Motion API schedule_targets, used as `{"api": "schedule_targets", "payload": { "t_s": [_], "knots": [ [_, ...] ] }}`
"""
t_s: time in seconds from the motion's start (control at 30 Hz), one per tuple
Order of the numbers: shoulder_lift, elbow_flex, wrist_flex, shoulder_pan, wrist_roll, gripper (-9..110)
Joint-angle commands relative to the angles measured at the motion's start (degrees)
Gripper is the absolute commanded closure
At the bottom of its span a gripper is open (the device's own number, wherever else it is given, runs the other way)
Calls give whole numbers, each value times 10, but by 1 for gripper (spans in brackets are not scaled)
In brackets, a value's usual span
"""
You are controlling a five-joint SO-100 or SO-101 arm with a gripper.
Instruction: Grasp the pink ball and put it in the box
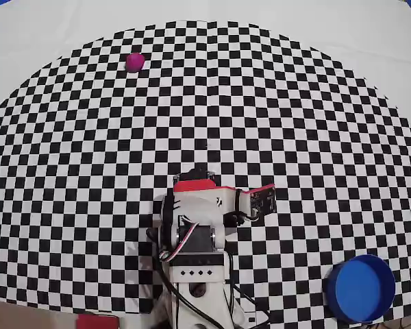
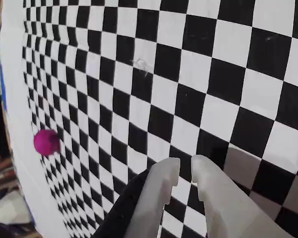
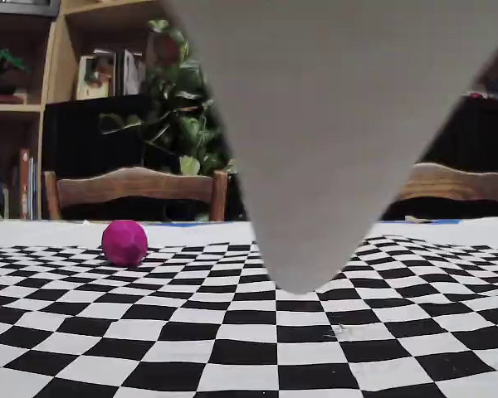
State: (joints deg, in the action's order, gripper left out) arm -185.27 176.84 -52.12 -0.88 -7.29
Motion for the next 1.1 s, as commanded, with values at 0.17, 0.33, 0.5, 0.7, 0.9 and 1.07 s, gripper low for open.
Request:
{"api": "schedule_targets", "payload": {
  "t_s": [0.17, 0.33, 0.5, 0.7, 0.9, 1.07],
  "knots": [
    [-11, -1, 4, 0, -1, 101],
    [-11, 11, 49, -2, -1, 101],
    [-11, 12, 84, -2, -1, 101],
    [-11, 13, 132, -2, -1, 101],
    [-11, 14, 195, -2, -1, 101],
    [-11, 14, 257, -3, -1, 101]
  ]
}}
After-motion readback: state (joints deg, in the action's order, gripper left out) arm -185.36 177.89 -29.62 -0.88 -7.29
